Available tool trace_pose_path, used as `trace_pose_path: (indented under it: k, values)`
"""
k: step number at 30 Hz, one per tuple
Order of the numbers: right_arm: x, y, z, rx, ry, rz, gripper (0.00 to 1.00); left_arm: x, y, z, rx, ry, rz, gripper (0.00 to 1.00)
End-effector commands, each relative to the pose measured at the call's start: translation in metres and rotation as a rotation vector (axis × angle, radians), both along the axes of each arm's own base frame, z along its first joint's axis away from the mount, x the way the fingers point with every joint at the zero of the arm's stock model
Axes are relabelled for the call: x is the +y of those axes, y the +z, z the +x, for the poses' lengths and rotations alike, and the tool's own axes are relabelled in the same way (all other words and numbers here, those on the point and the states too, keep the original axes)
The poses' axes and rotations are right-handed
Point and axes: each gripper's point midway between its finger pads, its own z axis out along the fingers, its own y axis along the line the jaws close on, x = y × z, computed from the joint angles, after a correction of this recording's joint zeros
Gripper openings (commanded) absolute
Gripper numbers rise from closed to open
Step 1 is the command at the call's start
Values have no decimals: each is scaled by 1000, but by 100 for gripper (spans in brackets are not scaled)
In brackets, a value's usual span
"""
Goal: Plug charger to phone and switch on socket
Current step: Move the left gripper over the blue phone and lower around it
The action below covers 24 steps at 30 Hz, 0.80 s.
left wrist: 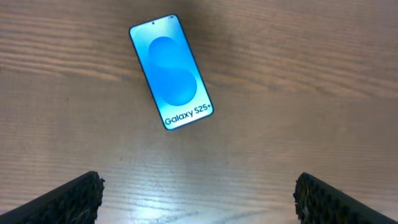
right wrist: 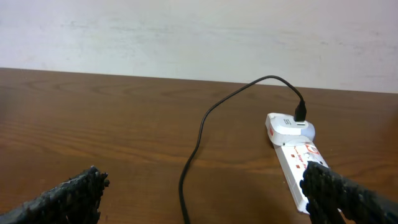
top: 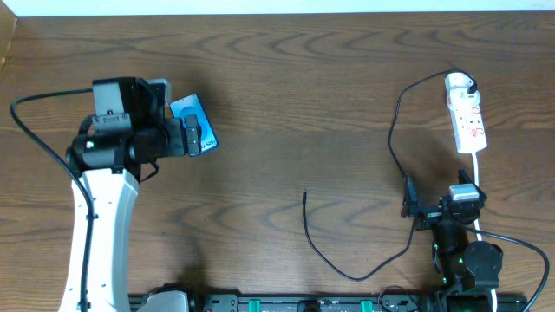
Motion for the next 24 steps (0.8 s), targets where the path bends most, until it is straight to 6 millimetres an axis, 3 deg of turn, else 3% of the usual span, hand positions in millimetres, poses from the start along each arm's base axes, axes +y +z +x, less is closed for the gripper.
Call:
trace_pose_path:
  k: [1,5,9,17,24]
  values:
    - [0,0,0,-2,-3,13,99,0,17,21,-12,43,-34,98]
    - [0,0,0,-2,-3,13,99,5,20,35,60,117,-58,98]
    - [0,0,0,-2,-3,13,99,19,10,45,182,226,-30,98]
    - [0,0,0,-2,-3,13,99,31,-38,75,364,276,13,98]
    - [0,0,0,-2,-3,13,99,28,-71,79,446,268,-2,98]
